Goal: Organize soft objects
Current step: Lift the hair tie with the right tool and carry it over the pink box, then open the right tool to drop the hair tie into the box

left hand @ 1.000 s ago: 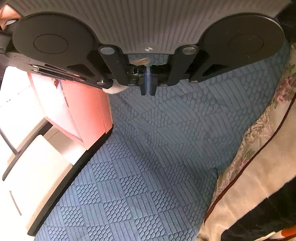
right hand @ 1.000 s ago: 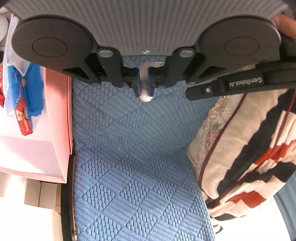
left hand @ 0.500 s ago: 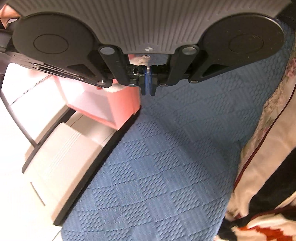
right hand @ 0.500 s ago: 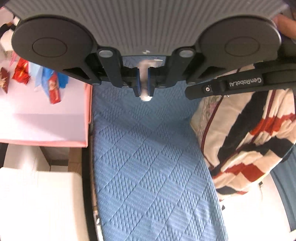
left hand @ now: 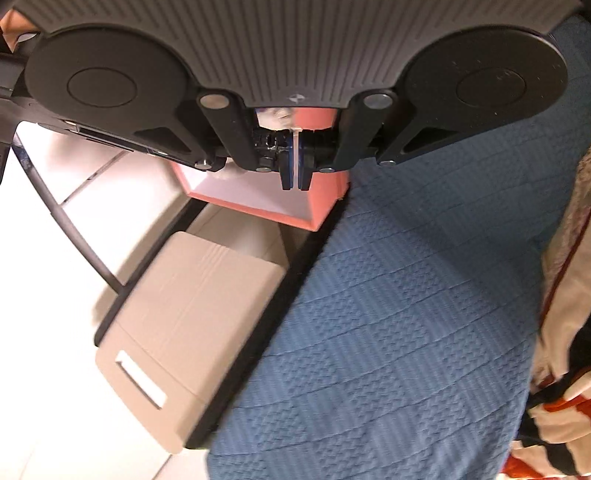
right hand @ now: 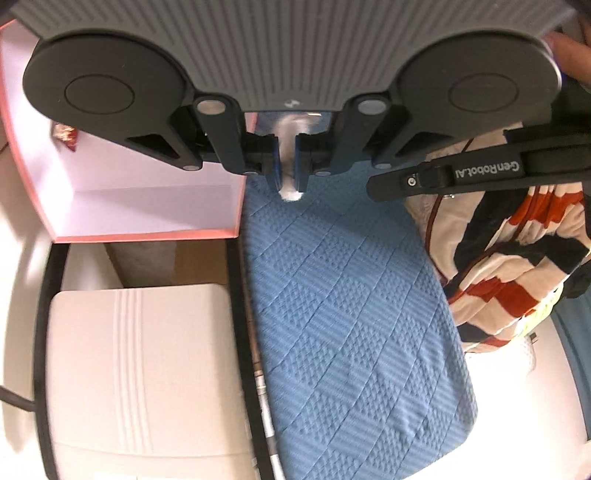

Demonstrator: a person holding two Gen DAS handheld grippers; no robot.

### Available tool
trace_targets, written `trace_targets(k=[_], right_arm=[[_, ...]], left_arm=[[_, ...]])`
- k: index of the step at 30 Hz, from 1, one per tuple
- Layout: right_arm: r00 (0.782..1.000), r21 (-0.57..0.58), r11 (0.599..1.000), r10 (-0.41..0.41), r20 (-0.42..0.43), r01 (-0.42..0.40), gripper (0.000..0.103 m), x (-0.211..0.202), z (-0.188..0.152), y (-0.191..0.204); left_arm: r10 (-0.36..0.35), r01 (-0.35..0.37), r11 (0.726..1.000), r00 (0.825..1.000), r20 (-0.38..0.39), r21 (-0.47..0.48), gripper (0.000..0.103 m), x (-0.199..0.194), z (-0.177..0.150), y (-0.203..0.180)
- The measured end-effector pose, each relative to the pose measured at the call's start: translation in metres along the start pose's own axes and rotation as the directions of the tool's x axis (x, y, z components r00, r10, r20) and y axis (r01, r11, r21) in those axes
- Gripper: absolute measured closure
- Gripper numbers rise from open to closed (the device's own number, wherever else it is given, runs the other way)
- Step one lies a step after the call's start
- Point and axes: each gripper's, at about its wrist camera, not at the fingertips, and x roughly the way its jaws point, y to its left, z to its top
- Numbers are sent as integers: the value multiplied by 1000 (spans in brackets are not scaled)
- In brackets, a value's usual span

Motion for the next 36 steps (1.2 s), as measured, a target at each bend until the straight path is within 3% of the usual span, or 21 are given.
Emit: trace_targets(k=[18,28,36], right_arm=[[994,76,991,-109,-22,110,92,-28,-16,-101],[980,118,979,-150,-129,165,92,-4,-57,-156],[969,131,976,-146,-199,174,91,18,-78,-171]], left_arm=[[-39,46,997,992,-116,62,100,72,-28,-89],[28,-1,992,976,-218,125,100,125,-62,-111],[69,-28,989,958,-278,147,100,148,-83,-111]])
